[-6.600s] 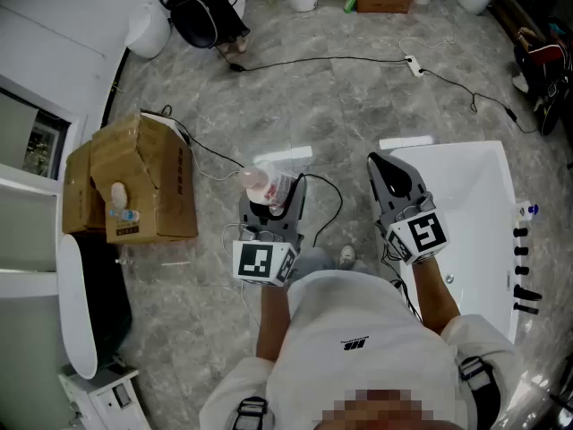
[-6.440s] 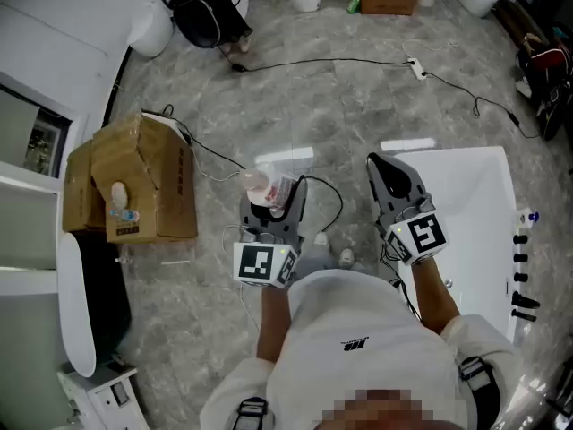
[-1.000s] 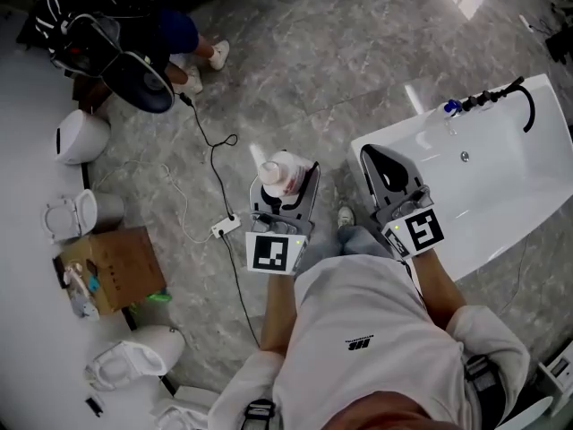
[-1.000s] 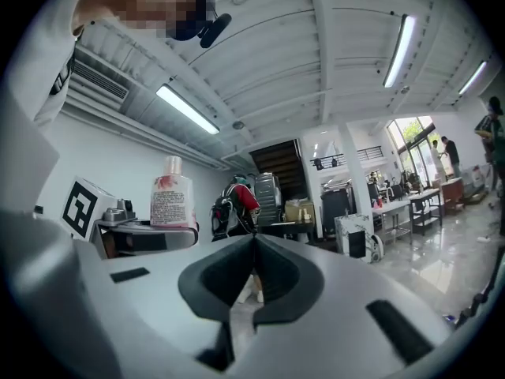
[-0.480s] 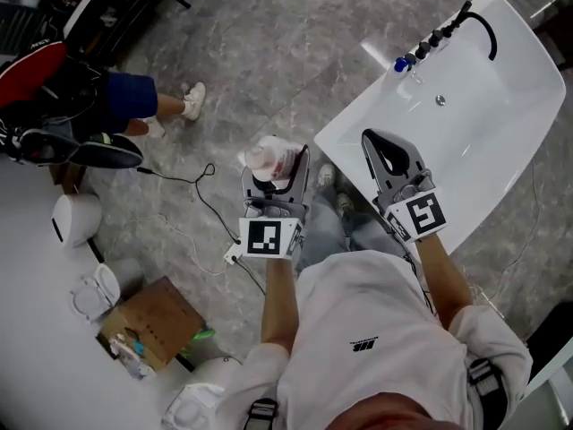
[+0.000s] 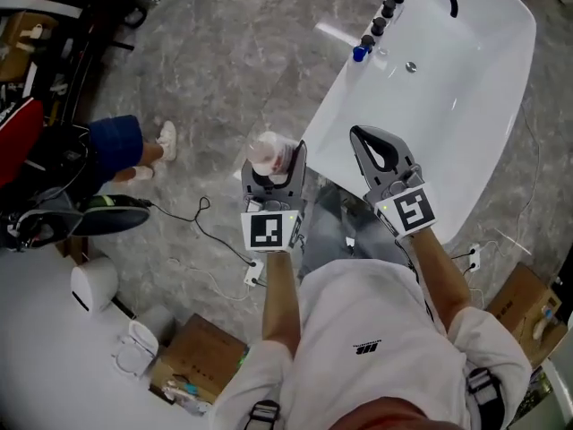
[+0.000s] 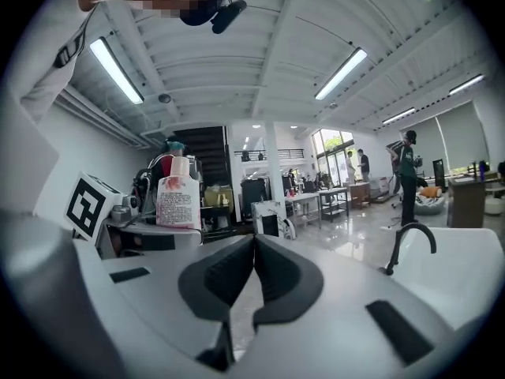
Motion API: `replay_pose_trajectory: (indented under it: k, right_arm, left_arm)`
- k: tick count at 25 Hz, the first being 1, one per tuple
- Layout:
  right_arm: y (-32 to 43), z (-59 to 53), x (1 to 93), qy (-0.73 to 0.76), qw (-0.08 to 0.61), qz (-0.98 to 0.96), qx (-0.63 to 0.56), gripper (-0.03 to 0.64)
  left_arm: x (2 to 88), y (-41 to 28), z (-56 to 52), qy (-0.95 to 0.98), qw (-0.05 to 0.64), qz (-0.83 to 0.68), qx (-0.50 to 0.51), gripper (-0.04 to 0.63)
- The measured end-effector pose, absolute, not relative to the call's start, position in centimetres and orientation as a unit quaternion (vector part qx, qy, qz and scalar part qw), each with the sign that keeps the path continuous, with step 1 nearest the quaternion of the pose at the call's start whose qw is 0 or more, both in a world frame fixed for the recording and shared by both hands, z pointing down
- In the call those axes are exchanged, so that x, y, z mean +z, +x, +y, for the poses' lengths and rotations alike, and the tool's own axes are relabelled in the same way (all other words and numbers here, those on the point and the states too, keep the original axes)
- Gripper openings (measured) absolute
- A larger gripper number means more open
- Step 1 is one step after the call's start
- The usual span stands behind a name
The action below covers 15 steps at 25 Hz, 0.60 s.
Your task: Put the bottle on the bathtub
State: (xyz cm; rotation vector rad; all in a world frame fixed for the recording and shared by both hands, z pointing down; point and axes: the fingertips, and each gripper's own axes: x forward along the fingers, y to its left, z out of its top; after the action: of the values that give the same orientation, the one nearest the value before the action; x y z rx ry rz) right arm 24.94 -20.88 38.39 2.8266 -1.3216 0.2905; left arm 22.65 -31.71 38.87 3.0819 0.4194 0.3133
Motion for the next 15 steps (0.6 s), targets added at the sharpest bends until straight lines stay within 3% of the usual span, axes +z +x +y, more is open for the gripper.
replay_pose_trajectory:
  k: [15]
  right_arm:
    - [35.3, -17.8, 51.5, 0.937, 0.002, -0.309, 0.166, -0.006]
  left_arm:
    - [52.3, 36.1, -26.4, 0.955, 0.025, 0.258, 0.145, 0.221]
